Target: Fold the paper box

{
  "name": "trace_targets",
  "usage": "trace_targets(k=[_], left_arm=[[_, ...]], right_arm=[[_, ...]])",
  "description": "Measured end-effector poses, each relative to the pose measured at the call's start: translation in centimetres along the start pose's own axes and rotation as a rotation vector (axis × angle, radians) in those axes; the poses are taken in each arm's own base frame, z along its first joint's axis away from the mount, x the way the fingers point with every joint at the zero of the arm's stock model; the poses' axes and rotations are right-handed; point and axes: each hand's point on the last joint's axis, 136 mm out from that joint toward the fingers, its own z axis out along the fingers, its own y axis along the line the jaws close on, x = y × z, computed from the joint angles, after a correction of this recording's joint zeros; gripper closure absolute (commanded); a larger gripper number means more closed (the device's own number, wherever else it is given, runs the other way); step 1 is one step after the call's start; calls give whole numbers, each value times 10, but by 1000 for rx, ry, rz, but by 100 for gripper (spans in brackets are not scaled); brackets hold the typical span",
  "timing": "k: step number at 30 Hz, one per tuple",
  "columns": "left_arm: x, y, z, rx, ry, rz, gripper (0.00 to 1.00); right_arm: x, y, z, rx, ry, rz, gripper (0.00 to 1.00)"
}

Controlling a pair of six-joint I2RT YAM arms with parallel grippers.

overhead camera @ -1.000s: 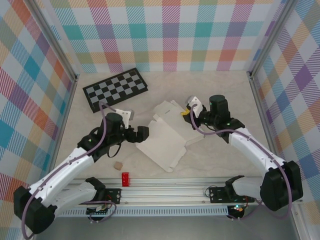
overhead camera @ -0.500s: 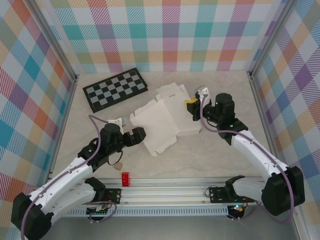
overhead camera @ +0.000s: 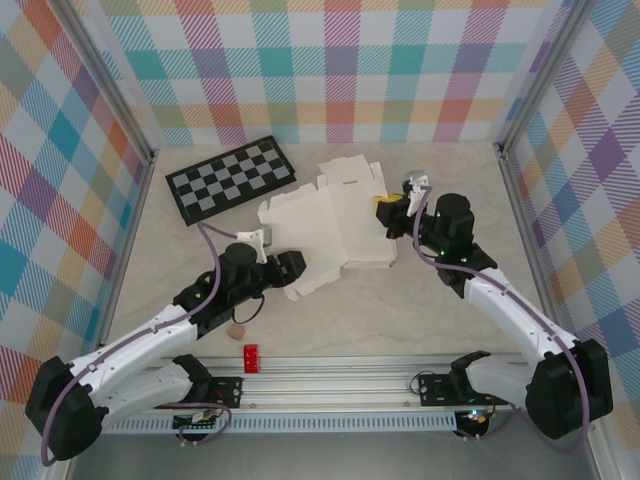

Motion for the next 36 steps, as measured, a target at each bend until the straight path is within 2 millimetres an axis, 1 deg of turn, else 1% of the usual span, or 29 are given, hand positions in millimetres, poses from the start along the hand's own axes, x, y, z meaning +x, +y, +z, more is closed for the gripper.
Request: trace_targets(k=[1, 2, 3, 4, 6, 7, 9, 11, 13, 15, 19, 22, 24, 26, 31, 33, 36], left_arm=[[-1, -1, 1, -4, 0, 10, 64], [-5, -4, 3, -8, -4, 19, 72], [-10, -9, 4, -10, -8, 33, 92], [-16, -15, 4, -10, -12, 48, 100], [-29, -28, 4, -16, -23, 94, 100], [-37, -34, 3, -23, -31, 127, 100], [-47, -43, 0, -42, -36, 192, 100], [-52, -45, -2, -77, -29, 267, 100], [-50, -38, -4, -129, -3, 349, 100], [-43, -24, -5, -191, 40, 420, 100], [-23, 6, -7, -316, 145, 550, 100], [-15, 15, -12, -371, 180, 628, 100], [-12, 18, -15, -391, 184, 661, 100], [-11, 20, -17, -400, 180, 681, 100], [-4, 23, -20, -409, 167, 709, 100], [0, 24, -21, -403, 164, 715, 100], [4, 27, -23, -405, 166, 720, 100]], right_arm=[[1, 1, 0, -5, 3, 1, 86], [2, 2, 1, -14, 9, 2, 81], [4, 3, 2, -24, 16, 2, 75], [7, 4, 3, -36, 28, 2, 69], [16, 5, 6, -55, 66, -6, 60], [21, 5, 8, -57, 95, -9, 52], [29, 0, 11, -49, 143, -20, 46], [34, -5, 10, -35, 177, -32, 41], [36, -15, 7, -12, 197, -38, 39], [33, -28, 2, 25, 203, -38, 39], [17, -49, -6, 88, 197, -43, 38], [-1, -61, -8, 126, 185, -44, 39], [-4, -70, -4, 151, 189, -38, 39], [4, -80, 1, 173, 215, -21, 39], [47, -103, 11, 213, 322, 73, 40], [58, -107, 12, 217, 352, 102, 41], [68, -106, 14, 200, 381, 144, 42]])
